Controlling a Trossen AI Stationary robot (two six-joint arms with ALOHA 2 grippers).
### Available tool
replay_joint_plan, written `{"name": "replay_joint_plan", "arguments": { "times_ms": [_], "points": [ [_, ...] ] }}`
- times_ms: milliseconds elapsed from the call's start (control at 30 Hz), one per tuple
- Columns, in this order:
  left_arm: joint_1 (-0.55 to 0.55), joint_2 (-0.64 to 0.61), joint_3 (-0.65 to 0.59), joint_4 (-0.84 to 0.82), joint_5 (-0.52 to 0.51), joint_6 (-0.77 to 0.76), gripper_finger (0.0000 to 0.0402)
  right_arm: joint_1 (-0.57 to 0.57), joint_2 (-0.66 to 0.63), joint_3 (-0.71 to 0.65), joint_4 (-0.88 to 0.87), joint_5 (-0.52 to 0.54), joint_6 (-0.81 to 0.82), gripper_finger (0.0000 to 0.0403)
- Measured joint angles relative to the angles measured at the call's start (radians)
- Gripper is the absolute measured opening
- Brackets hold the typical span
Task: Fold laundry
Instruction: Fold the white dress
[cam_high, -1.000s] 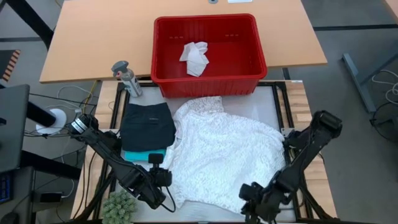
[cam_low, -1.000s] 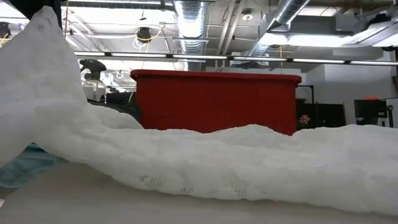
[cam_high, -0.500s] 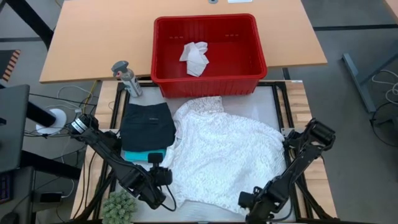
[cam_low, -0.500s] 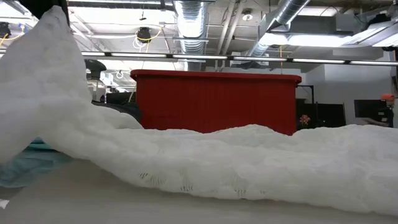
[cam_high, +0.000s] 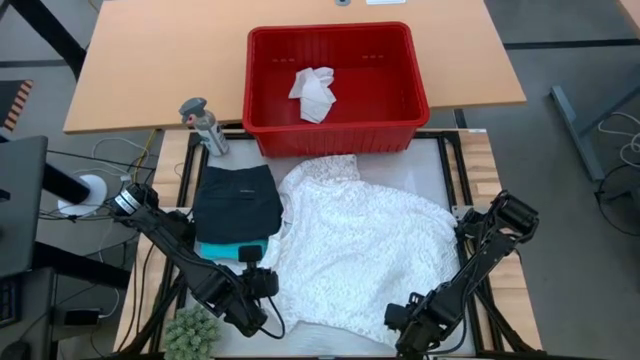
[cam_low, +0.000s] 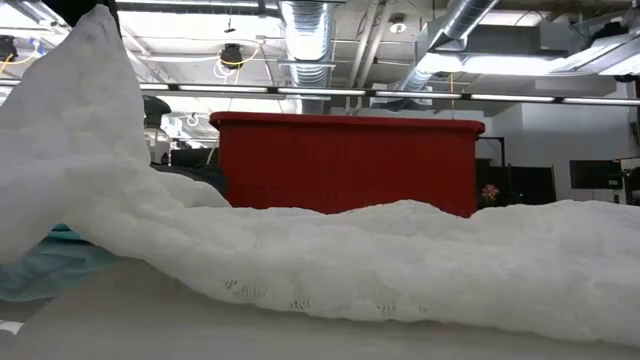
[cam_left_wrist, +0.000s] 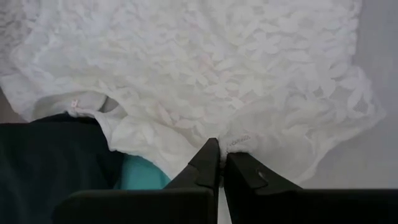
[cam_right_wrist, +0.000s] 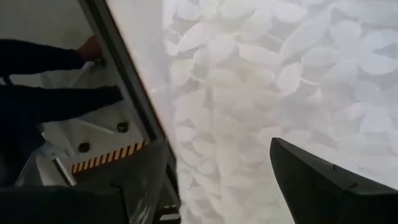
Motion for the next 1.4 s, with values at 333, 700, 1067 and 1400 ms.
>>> {"name": "replay_joint_plan", "arguments": {
  "times_ms": [333, 700, 1067, 1400],
  "points": [
    [0.000, 0.000, 0.000, -0.002, -0.020, 0.004, 0.0000, 0.025, 0.075, 0.007, -0.019, 0.004, 0.005, 0.0311],
    [0.000, 0.000, 0.000, -0.003, -0.031, 0.004, 0.0000, 0.023, 0.138, 0.054, -0.097, -0.045, 0.014, 0.0201],
    [0.022, 0.000, 0.000, -0.003, -0.027, -0.043, 0.0000, 0.025, 0.146, 0.231, -0.318, -0.038, -0.023, 0.0034],
    [0.062, 0.000, 0.200, -0.053, -0.043, 0.004, 0.0000, 0.042, 0.144, 0.463, -0.559, -0.031, -0.036, 0.0024]
  ]
}}
